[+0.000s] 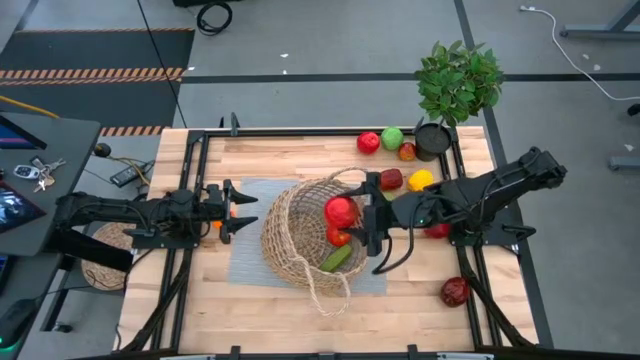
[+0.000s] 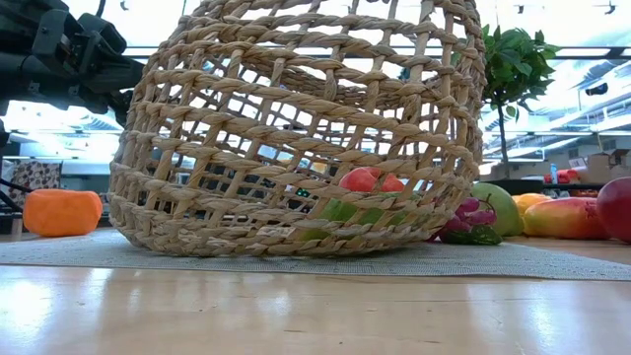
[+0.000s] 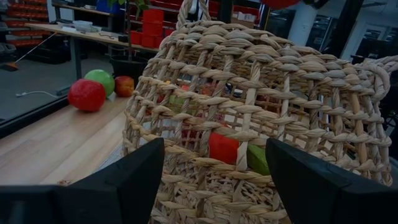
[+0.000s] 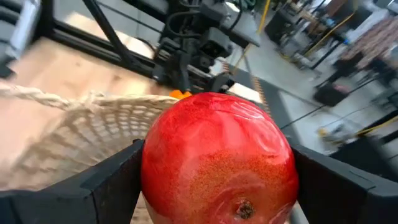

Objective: Build produce basket
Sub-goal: Put the apple into the basket

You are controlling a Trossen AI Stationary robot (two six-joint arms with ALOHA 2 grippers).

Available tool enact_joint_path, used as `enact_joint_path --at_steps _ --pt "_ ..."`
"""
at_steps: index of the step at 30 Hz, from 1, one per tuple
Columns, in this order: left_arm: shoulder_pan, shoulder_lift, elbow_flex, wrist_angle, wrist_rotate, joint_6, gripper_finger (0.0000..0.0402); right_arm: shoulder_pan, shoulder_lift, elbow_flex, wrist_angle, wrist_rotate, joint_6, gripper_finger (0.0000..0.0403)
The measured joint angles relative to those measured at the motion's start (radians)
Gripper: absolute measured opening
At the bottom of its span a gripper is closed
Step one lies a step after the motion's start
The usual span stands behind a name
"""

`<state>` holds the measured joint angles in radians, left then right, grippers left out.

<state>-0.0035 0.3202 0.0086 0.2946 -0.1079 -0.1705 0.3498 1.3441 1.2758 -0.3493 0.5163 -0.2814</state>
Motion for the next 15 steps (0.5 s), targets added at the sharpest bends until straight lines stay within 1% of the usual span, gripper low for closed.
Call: enact_joint_path --at_steps 5,9,15 --pt "0.000 0.000 0.000 -0.001 0.000 0.000 0.0286 0.021 0.010 0.001 0.024 0.068 -0.127 0.0360" --pt "0.000 0.000 0.000 0.000 0.000 0.000 0.0286 0.022 0.024 0.001 0.028 0.068 -0.248 0.0360" --pt "0.000 0.000 0.000 0.000 0.000 0.000 0.0286 0.022 0.048 0.000 0.009 0.081 -0.545 0.0360"
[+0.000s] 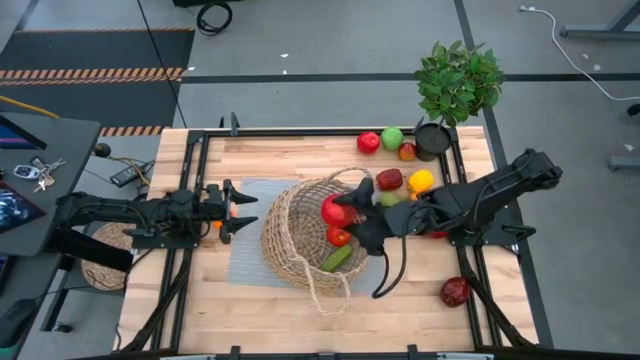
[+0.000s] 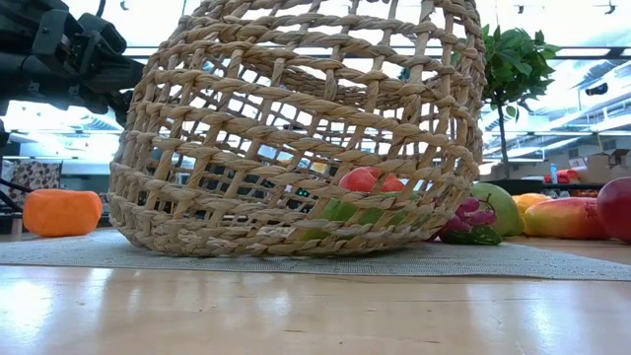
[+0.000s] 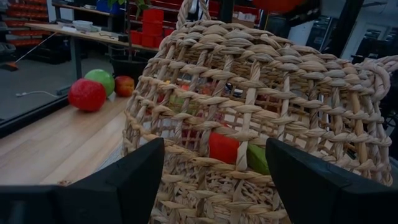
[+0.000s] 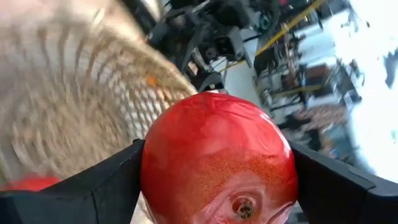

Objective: Build produce basket
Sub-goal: Put the apple into the basket

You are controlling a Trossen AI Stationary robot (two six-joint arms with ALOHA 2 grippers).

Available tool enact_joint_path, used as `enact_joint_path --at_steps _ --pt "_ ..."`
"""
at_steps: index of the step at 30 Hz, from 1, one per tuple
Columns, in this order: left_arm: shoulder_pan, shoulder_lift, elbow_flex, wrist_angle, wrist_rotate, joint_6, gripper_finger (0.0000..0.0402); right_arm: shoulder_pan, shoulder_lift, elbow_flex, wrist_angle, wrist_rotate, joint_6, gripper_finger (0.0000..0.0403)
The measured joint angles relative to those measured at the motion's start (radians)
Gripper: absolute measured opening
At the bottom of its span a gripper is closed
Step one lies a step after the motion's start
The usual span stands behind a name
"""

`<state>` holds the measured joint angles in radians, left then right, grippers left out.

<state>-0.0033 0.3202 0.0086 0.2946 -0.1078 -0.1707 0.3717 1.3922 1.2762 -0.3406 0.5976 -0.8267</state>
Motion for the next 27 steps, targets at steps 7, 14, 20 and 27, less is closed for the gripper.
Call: enact_joint_path --at_steps 7,14,20,27 --pt "0.000 0.000 0.000 0.000 0.000 0.000 0.0286 -0.001 0.015 0.000 0.005 0.040 -0.274 0.0360" --pt "0.000 0.000 0.000 -0.001 0.000 0.000 0.0286 -0.001 0.016 0.000 -0.007 0.053 -0.399 0.0360" --pt "0.000 0.000 0.000 0.000 0.000 0.000 0.0286 -0.001 0.016 0.000 -0.016 0.055 -0.397 0.0360" --pt "0.000 0.000 0.000 0.000 0.000 0.000 0.0286 0.000 0.016 0.000 -0.020 0.030 -0.309 0.0360"
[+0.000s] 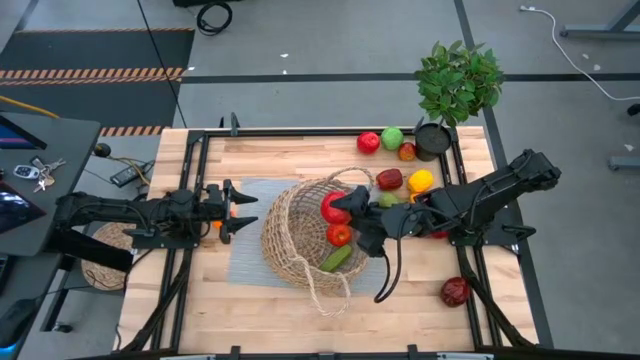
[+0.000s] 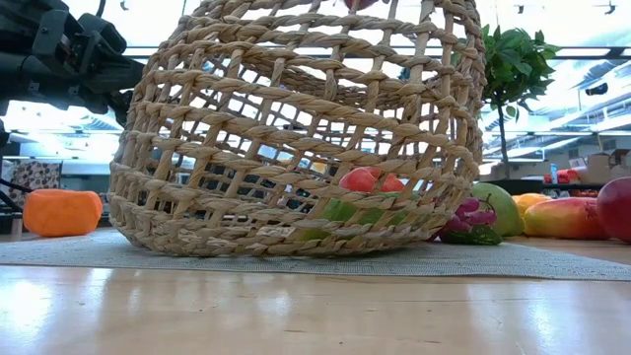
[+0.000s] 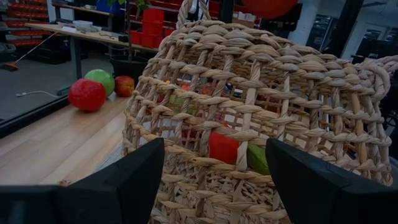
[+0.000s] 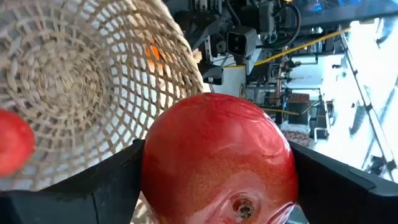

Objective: Build produce basket
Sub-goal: Put the apple into the basket

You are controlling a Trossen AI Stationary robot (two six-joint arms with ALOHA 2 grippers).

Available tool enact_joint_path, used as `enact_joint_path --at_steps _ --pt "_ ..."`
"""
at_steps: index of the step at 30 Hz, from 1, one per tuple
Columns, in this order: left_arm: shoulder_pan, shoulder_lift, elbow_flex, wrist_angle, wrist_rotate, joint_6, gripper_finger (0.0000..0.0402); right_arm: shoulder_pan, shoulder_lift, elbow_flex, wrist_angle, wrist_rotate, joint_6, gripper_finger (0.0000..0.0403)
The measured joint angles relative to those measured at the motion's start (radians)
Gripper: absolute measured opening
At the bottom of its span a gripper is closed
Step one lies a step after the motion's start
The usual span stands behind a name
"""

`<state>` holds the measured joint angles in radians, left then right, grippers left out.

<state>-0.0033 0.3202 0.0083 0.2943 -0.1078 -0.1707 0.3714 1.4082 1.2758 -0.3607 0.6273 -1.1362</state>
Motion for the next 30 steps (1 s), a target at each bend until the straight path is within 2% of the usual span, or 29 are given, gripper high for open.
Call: enact_joint_path --at_steps 6,17,24,30 --pt "0.000 0.000 0.000 0.000 0.000 0.000 0.0286 -0.005 0.000 0.000 0.000 -0.034 0.189 0.0360" --pt "0.000 0.000 0.000 0.000 0.000 0.000 0.0286 -0.079 0.000 0.000 -0.001 -0.308 0.443 0.0360" --pt "0.000 0.000 0.000 0.000 0.000 0.000 0.0286 -0.129 0.000 0.000 0.003 -0.399 0.522 0.0360" --pt "0.000 0.000 0.000 0.000 0.000 0.000 0.0286 -0.178 0.000 0.000 0.016 -0.542 0.661 0.0360"
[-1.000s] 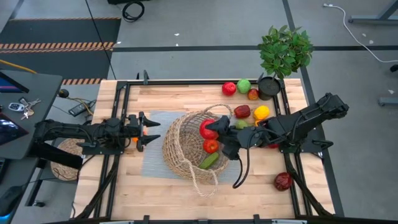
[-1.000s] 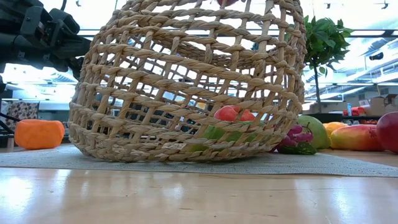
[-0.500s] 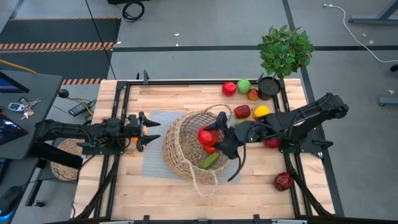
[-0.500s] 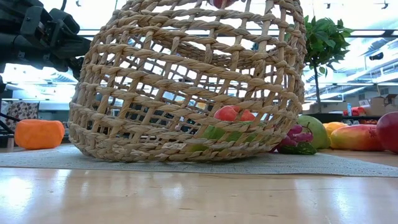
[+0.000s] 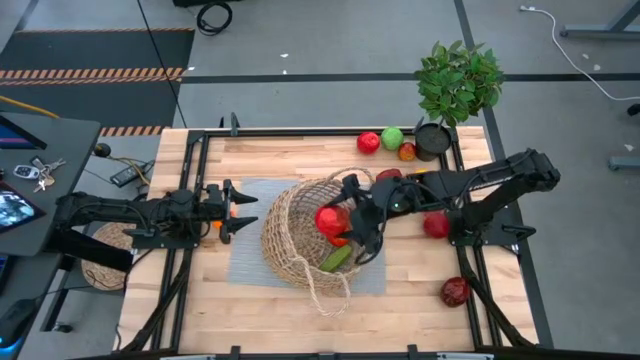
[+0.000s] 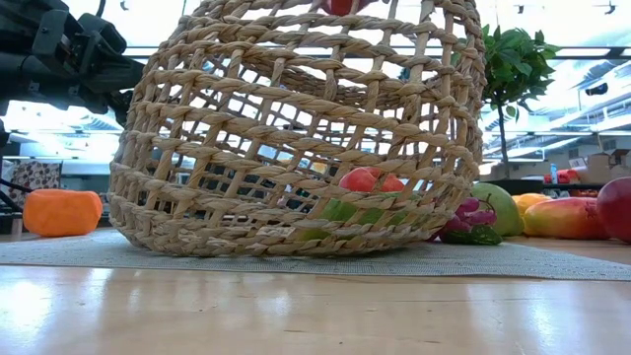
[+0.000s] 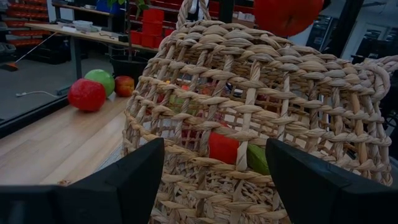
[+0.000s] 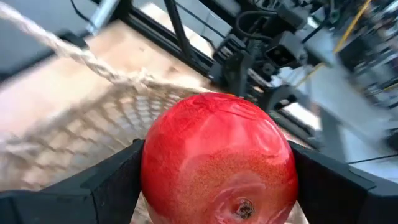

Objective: Build produce basket
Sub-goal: Put the apple into the basket

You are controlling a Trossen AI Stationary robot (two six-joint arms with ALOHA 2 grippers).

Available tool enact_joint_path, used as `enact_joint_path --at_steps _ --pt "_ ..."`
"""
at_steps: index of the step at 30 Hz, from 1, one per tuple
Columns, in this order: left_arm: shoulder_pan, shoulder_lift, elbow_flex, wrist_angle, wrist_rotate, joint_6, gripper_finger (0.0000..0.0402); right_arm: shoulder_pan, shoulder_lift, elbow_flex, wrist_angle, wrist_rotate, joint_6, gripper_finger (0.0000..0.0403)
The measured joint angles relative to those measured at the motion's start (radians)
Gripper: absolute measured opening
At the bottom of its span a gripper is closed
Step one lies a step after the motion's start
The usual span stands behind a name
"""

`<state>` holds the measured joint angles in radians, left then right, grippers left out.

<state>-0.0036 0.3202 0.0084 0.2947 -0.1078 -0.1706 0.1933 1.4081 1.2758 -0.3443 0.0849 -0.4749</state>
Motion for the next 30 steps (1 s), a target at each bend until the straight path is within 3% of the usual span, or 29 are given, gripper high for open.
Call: enact_joint_path --at_steps 4,10,19,25,30 --pt "0.000 0.000 0.000 0.000 0.000 0.000 0.0286 -0.021 0.000 0.000 0.000 -0.066 0.092 0.0360" --pt "0.000 0.000 0.000 0.000 0.000 0.000 0.0286 -0.002 0.057 0.000 0.033 0.042 0.117 0.0360" --pt "0.000 0.000 0.000 -0.001 0.000 0.000 0.0286 0.041 0.271 -0.002 0.044 0.170 0.038 0.0360" --pt "0.000 0.000 0.000 -0.001 0.000 0.000 0.0286 0.031 0.295 -0.002 0.046 0.177 0.029 0.0362" --pt "0.000 0.000 0.000 0.000 0.000 0.000 0.0286 0.009 0.292 -0.002 0.044 0.146 0.114 0.0366"
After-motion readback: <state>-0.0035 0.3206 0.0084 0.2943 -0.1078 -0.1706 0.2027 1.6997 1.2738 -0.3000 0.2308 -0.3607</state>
